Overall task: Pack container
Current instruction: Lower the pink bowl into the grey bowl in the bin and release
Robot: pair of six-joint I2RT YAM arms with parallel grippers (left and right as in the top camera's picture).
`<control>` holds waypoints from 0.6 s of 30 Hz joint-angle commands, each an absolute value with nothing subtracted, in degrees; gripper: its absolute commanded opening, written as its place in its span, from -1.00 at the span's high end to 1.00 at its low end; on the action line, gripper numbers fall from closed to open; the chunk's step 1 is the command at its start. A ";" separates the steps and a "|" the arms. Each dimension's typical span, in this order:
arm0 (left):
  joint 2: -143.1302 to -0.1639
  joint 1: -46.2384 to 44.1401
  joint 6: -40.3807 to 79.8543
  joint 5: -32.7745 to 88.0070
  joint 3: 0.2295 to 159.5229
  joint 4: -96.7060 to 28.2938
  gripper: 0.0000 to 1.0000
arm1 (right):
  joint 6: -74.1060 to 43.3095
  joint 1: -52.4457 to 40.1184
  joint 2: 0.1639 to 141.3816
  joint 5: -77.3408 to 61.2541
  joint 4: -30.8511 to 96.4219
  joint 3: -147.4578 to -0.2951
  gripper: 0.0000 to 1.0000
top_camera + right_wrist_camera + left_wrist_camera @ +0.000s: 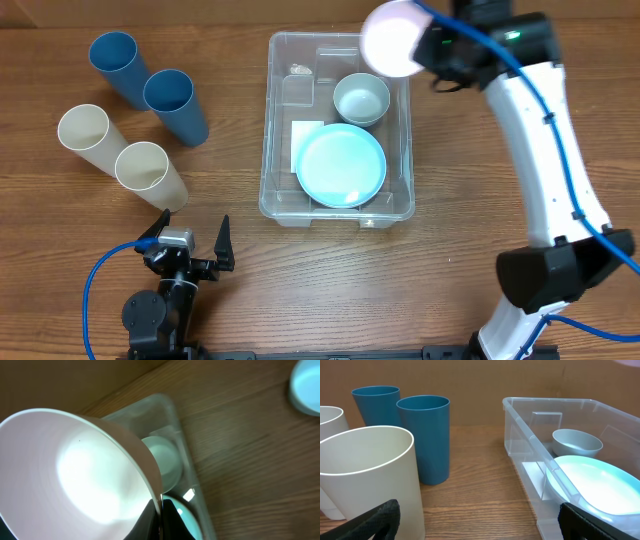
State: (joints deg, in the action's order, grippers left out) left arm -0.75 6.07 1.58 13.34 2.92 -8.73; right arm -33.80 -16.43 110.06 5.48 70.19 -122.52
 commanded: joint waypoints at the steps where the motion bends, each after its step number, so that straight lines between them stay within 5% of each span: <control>1: -0.25 6.46 2.35 14.00 2.57 -8.56 -1.00 | -32.80 -20.93 111.66 11.84 68.62 -122.04 0.92; 18: -0.25 6.46 2.35 14.00 2.57 -8.56 -1.00 | -33.23 -22.09 123.81 15.81 63.53 -119.17 0.92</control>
State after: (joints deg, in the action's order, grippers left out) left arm -0.75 6.07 1.58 13.34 2.92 -8.73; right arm -33.04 -22.85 124.42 13.67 64.34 -118.69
